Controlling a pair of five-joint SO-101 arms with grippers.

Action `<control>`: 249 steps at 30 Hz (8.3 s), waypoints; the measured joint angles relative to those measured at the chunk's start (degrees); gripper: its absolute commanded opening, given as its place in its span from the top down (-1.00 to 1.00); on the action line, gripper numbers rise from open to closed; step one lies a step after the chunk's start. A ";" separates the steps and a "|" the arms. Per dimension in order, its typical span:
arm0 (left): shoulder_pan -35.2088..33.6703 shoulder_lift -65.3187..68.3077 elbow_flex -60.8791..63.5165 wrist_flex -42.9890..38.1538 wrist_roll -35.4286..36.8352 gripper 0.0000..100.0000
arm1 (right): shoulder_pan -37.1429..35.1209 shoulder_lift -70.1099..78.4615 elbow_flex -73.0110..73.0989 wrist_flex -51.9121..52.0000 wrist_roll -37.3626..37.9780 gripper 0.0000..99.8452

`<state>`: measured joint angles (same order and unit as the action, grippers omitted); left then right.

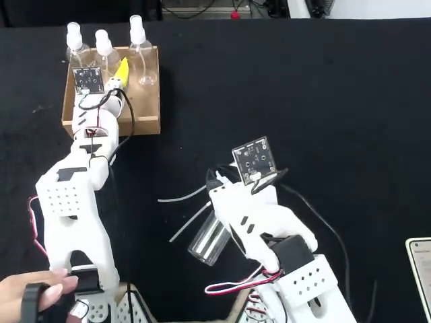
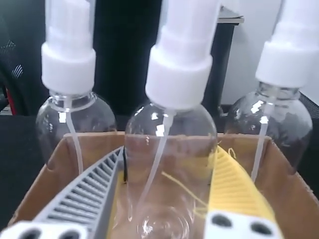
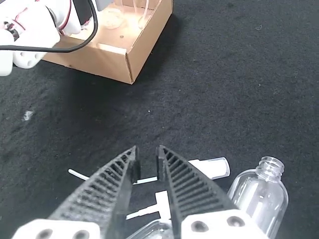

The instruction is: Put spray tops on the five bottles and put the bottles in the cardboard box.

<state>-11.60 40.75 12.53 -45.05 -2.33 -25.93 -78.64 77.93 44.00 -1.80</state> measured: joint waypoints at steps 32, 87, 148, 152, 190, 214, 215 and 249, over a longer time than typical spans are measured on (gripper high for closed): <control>0.09 0.00 0.00 -0.26 -2.73 0.53 | 0.00 0.00 0.00 0.00 0.00 0.89; 0.09 0.09 0.00 -0.26 -1.05 0.53 | 0.00 0.00 0.00 0.00 0.00 0.89; -0.18 0.35 -1.32 2.99 0.62 0.37 | 0.00 0.00 0.00 0.00 0.00 0.89; -0.18 -1.14 0.53 2.99 0.62 0.37 | 0.00 0.00 0.00 0.00 0.00 0.89; -0.18 -12.57 5.45 15.12 0.44 0.37 | 0.00 0.00 0.00 0.00 0.00 0.89; -1.14 -16.79 10.90 16.35 0.18 0.37 | 0.00 0.00 0.00 0.00 0.00 0.89; -1.14 -17.85 11.43 16.35 0.18 0.37 | 0.00 0.00 0.00 0.00 0.00 0.89; -17.76 -63.21 21.45 82.55 0.18 0.37 | 0.00 0.00 0.00 0.00 0.00 0.88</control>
<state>-29.36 -22.46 33.98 37.49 -2.15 -25.93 -78.64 77.93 44.00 -1.80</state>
